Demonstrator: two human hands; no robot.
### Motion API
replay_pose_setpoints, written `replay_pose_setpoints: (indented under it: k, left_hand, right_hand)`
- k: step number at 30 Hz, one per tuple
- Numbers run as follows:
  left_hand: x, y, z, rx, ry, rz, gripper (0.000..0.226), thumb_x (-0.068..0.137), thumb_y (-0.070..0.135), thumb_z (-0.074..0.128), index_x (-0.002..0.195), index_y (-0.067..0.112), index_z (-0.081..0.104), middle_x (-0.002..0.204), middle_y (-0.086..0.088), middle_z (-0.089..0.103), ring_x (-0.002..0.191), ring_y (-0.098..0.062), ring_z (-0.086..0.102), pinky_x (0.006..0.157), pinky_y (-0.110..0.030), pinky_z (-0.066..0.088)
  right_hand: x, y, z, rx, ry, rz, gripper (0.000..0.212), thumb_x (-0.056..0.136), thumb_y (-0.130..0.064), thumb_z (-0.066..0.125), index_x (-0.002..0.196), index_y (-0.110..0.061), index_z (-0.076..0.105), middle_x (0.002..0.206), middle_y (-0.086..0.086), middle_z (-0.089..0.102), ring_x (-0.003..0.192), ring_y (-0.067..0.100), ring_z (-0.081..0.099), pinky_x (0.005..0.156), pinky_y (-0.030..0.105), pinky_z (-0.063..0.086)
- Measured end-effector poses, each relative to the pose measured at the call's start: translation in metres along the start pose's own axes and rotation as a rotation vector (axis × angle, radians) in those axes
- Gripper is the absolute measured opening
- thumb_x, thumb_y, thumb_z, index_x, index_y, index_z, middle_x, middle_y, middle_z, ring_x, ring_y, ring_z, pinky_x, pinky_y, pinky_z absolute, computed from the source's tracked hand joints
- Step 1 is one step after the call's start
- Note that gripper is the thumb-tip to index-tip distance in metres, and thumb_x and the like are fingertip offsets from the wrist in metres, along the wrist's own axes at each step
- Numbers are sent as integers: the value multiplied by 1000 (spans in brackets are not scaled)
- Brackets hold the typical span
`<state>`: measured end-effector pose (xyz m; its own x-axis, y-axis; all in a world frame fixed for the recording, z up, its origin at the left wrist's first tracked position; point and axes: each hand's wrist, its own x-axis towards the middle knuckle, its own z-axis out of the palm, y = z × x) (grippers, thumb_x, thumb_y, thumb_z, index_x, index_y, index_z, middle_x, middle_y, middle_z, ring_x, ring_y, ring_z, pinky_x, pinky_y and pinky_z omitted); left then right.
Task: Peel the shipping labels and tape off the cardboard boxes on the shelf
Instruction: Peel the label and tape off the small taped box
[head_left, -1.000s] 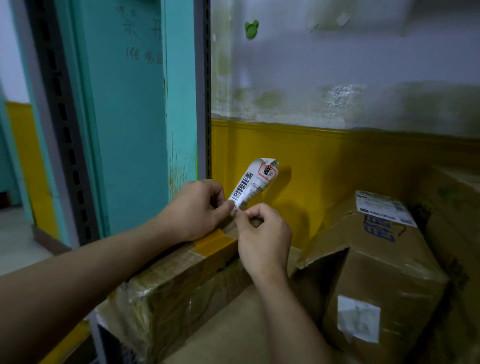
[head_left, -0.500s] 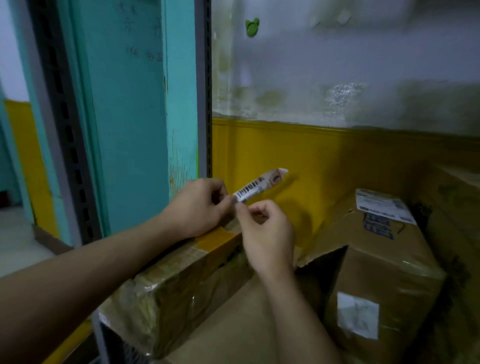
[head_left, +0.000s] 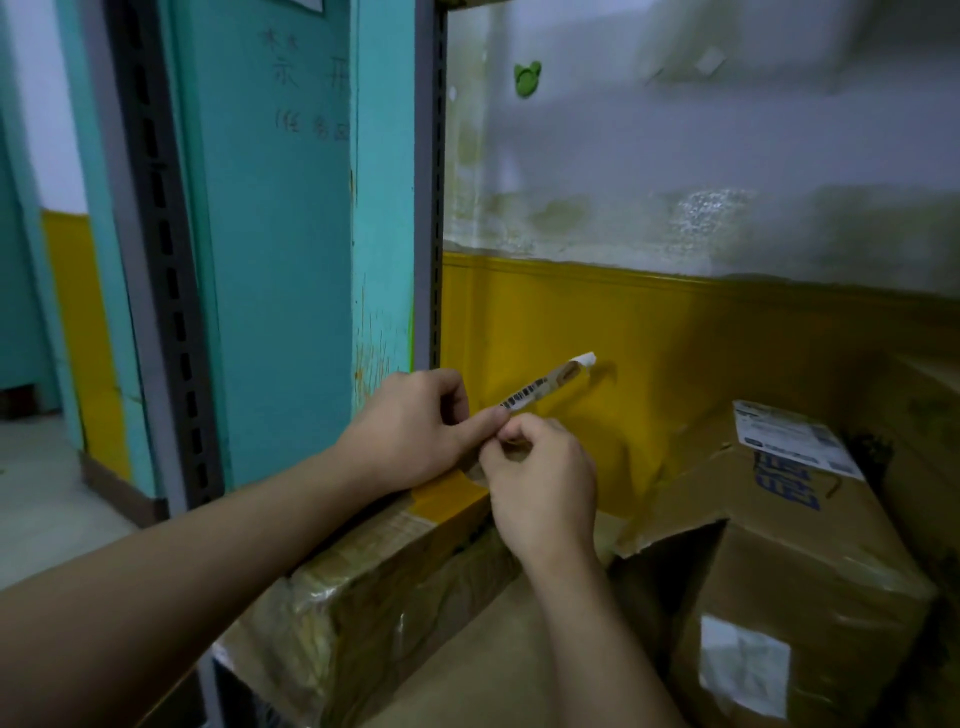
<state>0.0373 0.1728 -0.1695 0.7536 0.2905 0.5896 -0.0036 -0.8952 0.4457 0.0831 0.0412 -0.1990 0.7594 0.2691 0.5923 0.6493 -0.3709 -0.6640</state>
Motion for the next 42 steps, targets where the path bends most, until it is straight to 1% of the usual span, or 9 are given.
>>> replay_pose_setpoints:
  k: [3, 6, 11, 13, 17, 20, 24, 39, 42]
  left_hand:
    - [0, 2, 0, 11, 14, 7, 45, 84, 65, 57, 75, 22, 56, 62, 5, 58, 55, -10, 52, 50, -28, 41]
    - [1, 2, 2, 57, 18, 33, 38, 93, 55, 54, 75, 21, 55, 61, 5, 56, 56, -10, 52, 51, -31, 39]
    - [-2, -3, 0, 30, -62, 113, 28, 96, 45, 54, 89, 19, 62, 78, 1, 68, 69, -17, 63, 62, -43, 53]
    - [-3, -3, -1, 18, -76, 120, 25, 96, 41, 57, 91, 19, 67, 80, 2, 69, 71, -16, 64, 64, -40, 54]
    - [-3, -2, -3, 3, -63, 106, 28, 94, 34, 60, 72, 17, 61, 65, 4, 62, 63, -13, 58, 57, -31, 45]
    - [-3, -2, -3, 23, -42, 93, 34, 93, 34, 62, 65, 14, 58, 61, -1, 59, 59, -15, 53, 54, -27, 37]
    - [-2, -1, -4, -11, -44, 43, 37, 92, 32, 64, 63, 9, 58, 59, -6, 57, 56, -14, 49, 54, -29, 36]
    - [1, -1, -9, -43, -50, -210, 40, 89, 25, 66, 54, 14, 51, 52, 1, 49, 50, -11, 43, 48, -25, 34]
    - [2, -1, -10, -49, -27, -236, 34, 88, 23, 66, 57, 12, 56, 54, 0, 50, 51, -11, 44, 41, -16, 32]
  right_hand:
    - [0, 2, 1, 1, -9, -35, 16, 88, -28, 66, 74, -27, 59, 81, -12, 61, 86, 13, 56, 71, 27, 45]
    - [0, 5, 1, 22, -3, -34, 14, 87, -27, 66, 73, -27, 62, 82, -11, 65, 86, 14, 58, 71, 28, 44]
    - [-1, 6, 2, 76, 4, 30, 15, 88, -26, 65, 74, -27, 61, 84, -10, 66, 88, 13, 59, 64, 22, 41]
    - [-1, 6, 3, 87, 13, 49, 14, 88, -27, 65, 74, -26, 61, 83, -9, 66, 88, 14, 59, 61, 21, 37]
    - [0, 7, 7, 123, 42, 59, 15, 86, -24, 65, 72, -24, 61, 79, -6, 65, 84, 18, 59, 63, 26, 38]
    - [0, 7, 9, 160, 63, 66, 17, 86, -25, 67, 71, -24, 60, 76, -6, 64, 82, 18, 59, 61, 26, 36]
    - [-1, 8, 9, 193, 72, 82, 16, 87, -24, 67, 73, -22, 62, 76, -8, 65, 80, 15, 59, 60, 26, 40]
    - [-4, 8, 11, 191, 92, 85, 15, 89, -24, 66, 76, -23, 60, 76, -7, 63, 76, 14, 57, 55, 22, 36]
    - [-6, 8, 11, 208, 89, 85, 14, 89, -23, 66, 76, -22, 60, 77, -7, 63, 77, 15, 58, 57, 25, 39]
